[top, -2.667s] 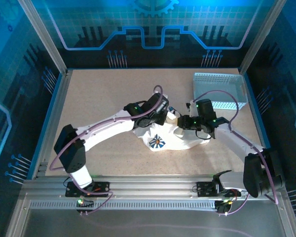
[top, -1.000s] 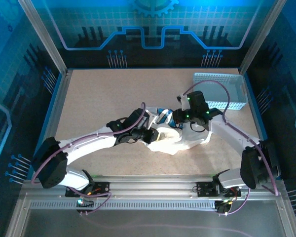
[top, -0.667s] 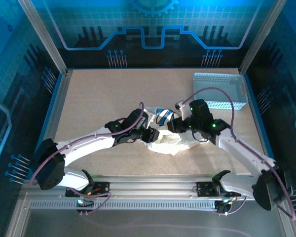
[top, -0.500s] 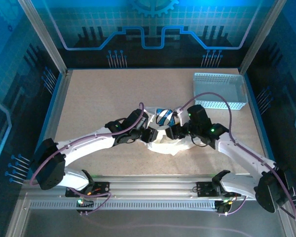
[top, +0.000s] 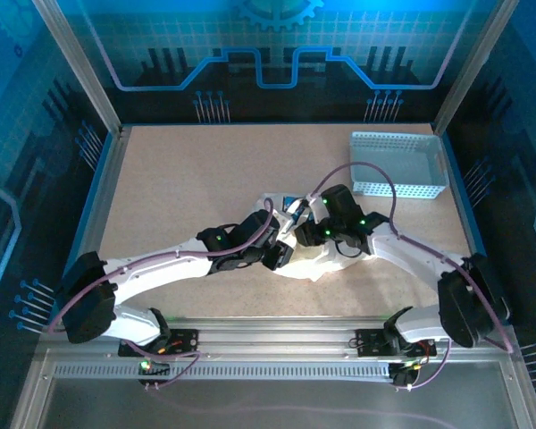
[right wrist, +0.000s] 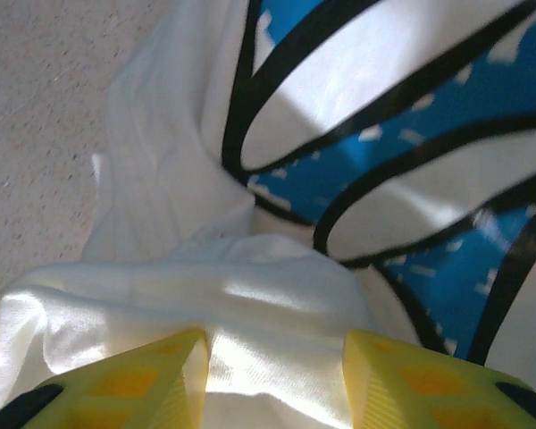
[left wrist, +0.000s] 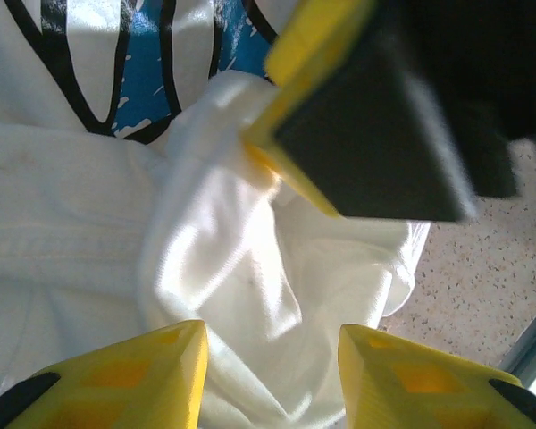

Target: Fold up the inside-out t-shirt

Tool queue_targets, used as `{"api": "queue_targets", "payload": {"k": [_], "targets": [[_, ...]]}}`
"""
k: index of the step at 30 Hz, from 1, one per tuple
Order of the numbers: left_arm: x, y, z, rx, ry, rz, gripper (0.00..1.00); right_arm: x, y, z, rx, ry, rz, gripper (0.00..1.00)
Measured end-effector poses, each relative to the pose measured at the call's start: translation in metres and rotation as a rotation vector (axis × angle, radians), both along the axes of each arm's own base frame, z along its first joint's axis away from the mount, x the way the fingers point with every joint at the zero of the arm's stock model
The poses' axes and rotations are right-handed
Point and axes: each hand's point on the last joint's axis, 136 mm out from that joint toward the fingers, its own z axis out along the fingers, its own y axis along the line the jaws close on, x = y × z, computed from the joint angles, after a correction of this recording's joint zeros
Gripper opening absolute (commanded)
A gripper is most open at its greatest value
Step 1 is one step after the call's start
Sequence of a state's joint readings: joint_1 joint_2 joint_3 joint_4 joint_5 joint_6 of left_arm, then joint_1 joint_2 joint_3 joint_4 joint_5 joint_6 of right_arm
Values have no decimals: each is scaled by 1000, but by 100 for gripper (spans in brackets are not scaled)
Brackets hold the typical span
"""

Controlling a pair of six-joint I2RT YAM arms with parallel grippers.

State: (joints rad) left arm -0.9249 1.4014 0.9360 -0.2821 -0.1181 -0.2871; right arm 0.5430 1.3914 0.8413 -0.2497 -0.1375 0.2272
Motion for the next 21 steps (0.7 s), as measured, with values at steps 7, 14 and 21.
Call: {"api": "queue_targets", "payload": {"k": [7, 14, 21], "targets": [[3, -17, 15, 15, -54, -15, 47, 25, 2, -3, 13, 15, -41, 46], [21, -23, 1, 124, -62, 37, 42, 28, 2, 15, 72, 2, -71, 55], [34, -24, -11, 226, -61, 83, 41, 30, -35, 54, 114, -59, -204, 64]]}}
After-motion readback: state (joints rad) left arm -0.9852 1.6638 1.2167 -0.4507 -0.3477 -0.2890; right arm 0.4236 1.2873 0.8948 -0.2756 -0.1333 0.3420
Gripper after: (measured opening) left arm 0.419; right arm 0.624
